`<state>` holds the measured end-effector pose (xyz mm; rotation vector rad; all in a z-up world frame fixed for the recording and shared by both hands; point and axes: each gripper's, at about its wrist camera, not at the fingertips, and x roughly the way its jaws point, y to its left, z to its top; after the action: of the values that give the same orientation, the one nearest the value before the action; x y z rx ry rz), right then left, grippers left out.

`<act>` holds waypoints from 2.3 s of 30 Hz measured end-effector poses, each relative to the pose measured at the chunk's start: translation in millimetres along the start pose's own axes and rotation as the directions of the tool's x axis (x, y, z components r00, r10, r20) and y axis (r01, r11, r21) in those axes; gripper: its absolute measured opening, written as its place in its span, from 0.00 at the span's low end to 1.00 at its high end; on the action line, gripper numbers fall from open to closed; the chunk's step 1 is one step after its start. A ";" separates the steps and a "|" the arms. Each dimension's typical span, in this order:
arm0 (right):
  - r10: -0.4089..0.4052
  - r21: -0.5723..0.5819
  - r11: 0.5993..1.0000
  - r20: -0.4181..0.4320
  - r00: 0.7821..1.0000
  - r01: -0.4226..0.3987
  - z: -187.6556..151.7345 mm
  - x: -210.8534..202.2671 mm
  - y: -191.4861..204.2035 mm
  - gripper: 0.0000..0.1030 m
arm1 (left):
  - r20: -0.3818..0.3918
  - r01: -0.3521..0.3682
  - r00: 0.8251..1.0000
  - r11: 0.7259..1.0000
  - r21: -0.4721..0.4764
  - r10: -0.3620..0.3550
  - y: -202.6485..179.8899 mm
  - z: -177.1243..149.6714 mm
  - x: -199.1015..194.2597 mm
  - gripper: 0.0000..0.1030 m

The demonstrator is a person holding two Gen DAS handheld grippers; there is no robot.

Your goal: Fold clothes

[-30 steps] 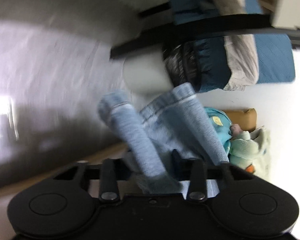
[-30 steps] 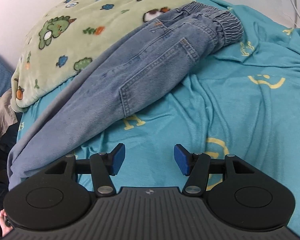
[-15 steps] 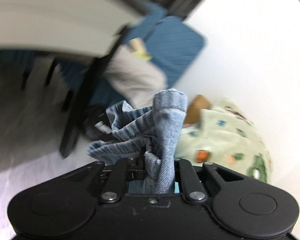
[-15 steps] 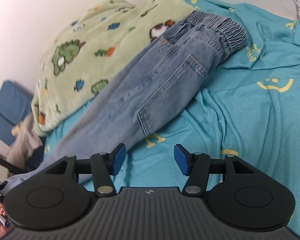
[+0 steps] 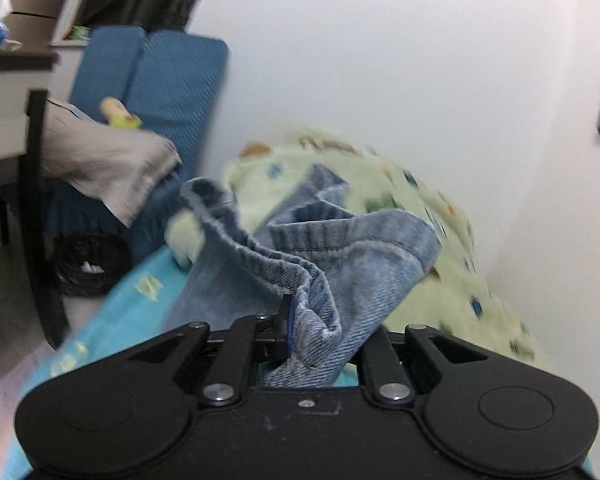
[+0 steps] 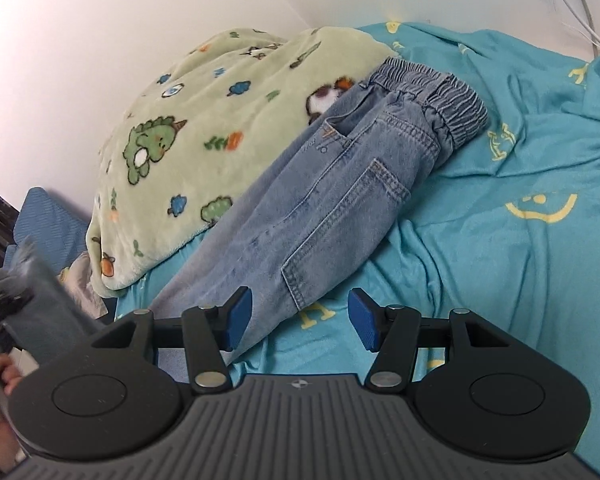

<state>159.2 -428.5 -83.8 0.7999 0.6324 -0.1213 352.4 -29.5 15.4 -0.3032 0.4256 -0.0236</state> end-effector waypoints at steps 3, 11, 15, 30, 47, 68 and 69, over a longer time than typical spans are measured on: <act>0.007 -0.004 1.000 0.008 1.000 -0.007 2.7 0.0 -1.7 0.56 | -0.067 0.020 0.998 0.998 0.064 -0.016 -24.7 -45.8 15.7 0.10; 0.011 0.001 1.000 -0.026 1.000 -0.011 2.6 13.2 -8.7 0.56 | -0.214 0.058 0.977 0.976 0.212 -0.012 -32.8 -134.8 34.6 0.11; 0.015 0.003 1.000 -0.036 0.999 -0.015 3.7 17.1 -9.5 0.56 | -0.271 0.082 0.962 0.977 0.195 -0.027 -24.0 -131.5 31.4 0.25; 0.042 0.060 0.997 -0.008 0.999 -0.041 13.3 11.0 -21.9 0.56 | -0.288 0.110 0.942 0.967 -0.228 -0.175 103.4 -73.8 -74.7 0.67; 0.003 0.150 0.988 0.174 0.985 -0.029 51.8 71.5 -125.8 0.79 | -0.290 -0.065 0.946 0.793 -0.606 -0.144 210.5 -99.6 2.9 0.69; 0.037 0.091 0.994 0.308 0.951 -0.068 87.2 53.3 -65.4 0.14 | -0.167 0.108 0.961 0.854 -0.508 -0.221 180.9 -52.9 -16.7 0.12; 0.050 0.083 0.993 0.316 0.948 -0.080 86.4 44.2 -59.0 0.14 | -0.164 0.113 0.960 0.850 -0.515 -0.228 182.6 -52.1 -24.1 0.12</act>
<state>217.0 -524.7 -101.0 0.8702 0.3005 -0.2150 301.7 132.1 -73.8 -0.8628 0.6235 -0.1245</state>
